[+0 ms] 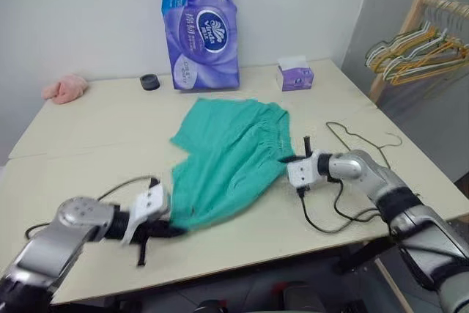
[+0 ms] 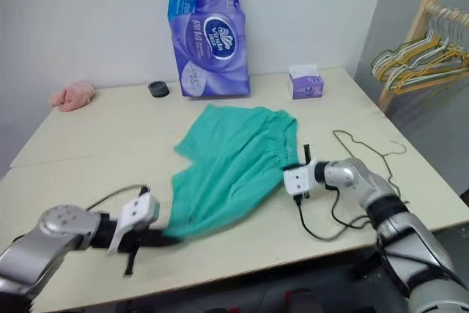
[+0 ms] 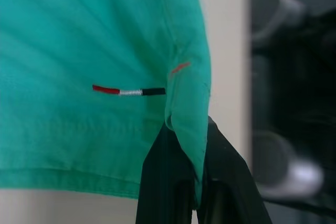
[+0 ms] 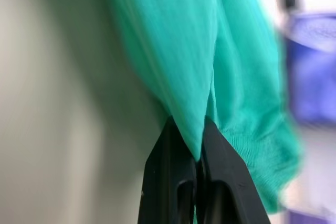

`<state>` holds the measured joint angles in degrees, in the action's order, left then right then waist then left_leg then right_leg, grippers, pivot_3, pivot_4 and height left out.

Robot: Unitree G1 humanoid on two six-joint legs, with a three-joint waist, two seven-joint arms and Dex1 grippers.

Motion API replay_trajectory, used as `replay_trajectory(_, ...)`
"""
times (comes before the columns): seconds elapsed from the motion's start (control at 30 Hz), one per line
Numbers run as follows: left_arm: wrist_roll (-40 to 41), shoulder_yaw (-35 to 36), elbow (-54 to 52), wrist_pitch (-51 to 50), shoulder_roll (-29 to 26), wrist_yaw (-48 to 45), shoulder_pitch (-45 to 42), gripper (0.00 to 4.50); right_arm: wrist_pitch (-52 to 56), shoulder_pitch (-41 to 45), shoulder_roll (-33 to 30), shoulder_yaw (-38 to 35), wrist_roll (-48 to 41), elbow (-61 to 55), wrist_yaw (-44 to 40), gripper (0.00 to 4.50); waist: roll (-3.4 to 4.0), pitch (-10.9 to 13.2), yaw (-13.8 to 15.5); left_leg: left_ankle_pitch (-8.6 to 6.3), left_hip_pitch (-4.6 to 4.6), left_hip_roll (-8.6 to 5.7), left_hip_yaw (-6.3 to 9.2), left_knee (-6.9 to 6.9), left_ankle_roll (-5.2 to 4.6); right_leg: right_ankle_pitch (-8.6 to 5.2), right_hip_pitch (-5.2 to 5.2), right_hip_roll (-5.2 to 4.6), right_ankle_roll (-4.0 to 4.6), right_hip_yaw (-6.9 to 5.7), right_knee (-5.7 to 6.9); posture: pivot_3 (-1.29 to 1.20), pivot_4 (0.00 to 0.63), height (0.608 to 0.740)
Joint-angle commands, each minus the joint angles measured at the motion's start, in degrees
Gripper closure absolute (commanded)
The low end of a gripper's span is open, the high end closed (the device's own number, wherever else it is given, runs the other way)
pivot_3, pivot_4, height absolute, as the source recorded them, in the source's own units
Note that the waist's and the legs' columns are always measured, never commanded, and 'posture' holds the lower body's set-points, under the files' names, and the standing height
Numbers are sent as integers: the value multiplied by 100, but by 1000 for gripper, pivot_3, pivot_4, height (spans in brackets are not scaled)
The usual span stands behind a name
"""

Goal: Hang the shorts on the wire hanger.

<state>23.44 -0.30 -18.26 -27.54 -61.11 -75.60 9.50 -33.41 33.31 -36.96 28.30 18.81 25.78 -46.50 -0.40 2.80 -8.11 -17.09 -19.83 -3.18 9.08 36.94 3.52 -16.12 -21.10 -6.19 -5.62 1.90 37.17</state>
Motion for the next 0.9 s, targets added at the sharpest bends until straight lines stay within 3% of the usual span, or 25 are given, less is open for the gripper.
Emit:
replay_trajectory(0.03,189,434,-343,56,-374,-374,516,4500,1123,-616,-782,-353,-979,-1936,-1224,4442,10,6,83,0,-6,1,0,3,-1,0,-4,0,-1,1,3,-69,0,740)
replay_trajectory(0.2,95,504,-371,351,-569,-573,1000,4500,2371,-1585,-2007,-555,-1517,-3637,-2259,4442,15,9,311,0,9,15,-47,5,-6,2,7,15,-11,7,7,-79,0,740)
replay_trajectory(0.33,63,409,-342,480,-546,-580,1032,4500,2999,-2208,-2580,-689,-1940,-4567,-2655,4442,7,6,368,1,20,81,-111,11,-7,10,13,72,-25,28,-4,-90,0,740)
replay_trajectory(0.77,381,286,-841,157,-455,-625,1392,4500,3147,-2353,-2633,-762,-1963,-4832,-2846,4442,3,8,335,0,32,105,-141,6,-8,29,6,97,12,50,-8,-103,0,740)
replay_trajectory(0.8,442,296,-897,62,-464,-620,1433,4274,3171,-2375,-2695,-765,-2006,-4859,-2945,4482,3,8,335,0,32,105,-141,6,-7,29,6,97,12,51,-8,-103,0,740)
replay_trajectory(0.9,494,318,-1015,-25,-483,-626,1562,3561,3172,-2458,-2916,-828,-2137,-4945,-3236,3847,4,10,336,0,32,105,-141,6,-8,28,6,97,12,50,-8,-102,0,740)
